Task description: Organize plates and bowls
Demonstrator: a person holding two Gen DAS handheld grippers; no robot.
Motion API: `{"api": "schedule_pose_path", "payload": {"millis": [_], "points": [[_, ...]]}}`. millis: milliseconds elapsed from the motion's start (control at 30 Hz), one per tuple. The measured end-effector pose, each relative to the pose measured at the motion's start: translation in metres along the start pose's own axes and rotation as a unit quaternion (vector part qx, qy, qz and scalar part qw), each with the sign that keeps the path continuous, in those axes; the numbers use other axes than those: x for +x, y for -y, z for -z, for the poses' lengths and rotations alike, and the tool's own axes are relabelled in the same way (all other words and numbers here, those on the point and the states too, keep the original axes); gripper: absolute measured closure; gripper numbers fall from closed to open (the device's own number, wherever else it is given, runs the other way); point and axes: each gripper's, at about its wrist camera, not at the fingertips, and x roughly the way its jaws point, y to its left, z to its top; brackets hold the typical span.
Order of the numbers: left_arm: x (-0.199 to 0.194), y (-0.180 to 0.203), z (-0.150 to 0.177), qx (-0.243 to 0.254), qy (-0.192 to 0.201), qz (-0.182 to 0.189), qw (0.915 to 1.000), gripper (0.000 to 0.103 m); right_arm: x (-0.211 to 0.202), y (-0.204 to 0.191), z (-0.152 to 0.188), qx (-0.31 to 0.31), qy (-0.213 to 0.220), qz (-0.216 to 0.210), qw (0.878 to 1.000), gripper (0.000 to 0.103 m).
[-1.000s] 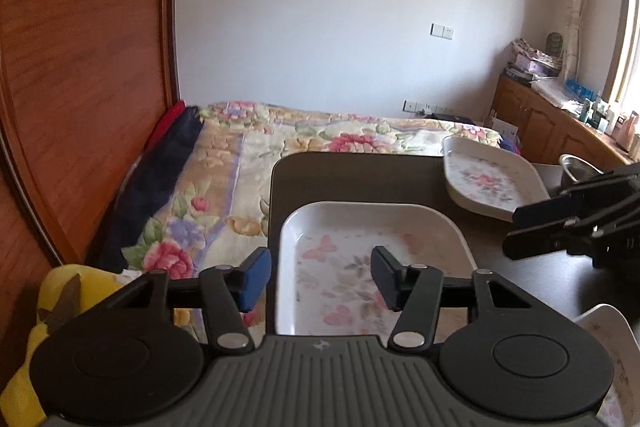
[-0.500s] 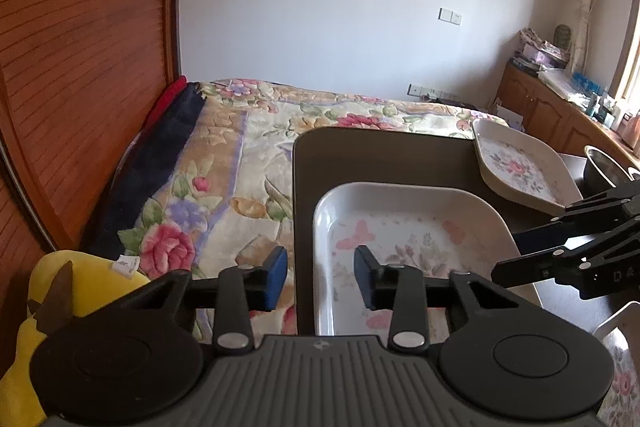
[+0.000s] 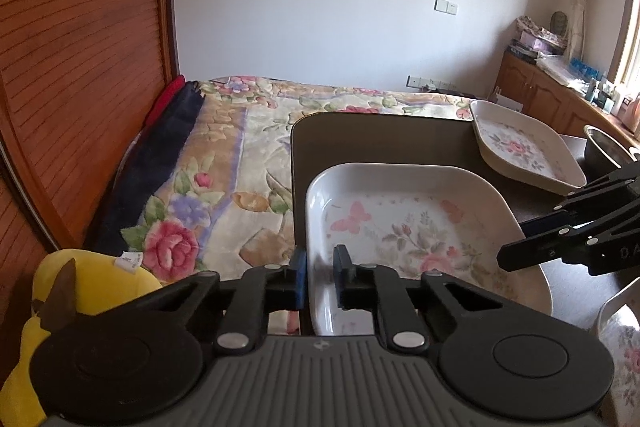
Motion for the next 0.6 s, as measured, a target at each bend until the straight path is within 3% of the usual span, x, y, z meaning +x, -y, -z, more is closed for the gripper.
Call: {"api": "schedule_pose_path", "payload": {"millis": [400,600], "points": [[-0.002,0.007,0.006,0.006,0.013,-0.020,0.9997,0.061,0.001,0.001,0.003,0.001,0.010,0.005,1.000,0.082],[-0.010,0.013,0.009,-0.001,0.019,-0.014,0.9997,0.061,-0.001,0.006,0.004,0.017,0.019,0.009,1.000,0.086]]}}
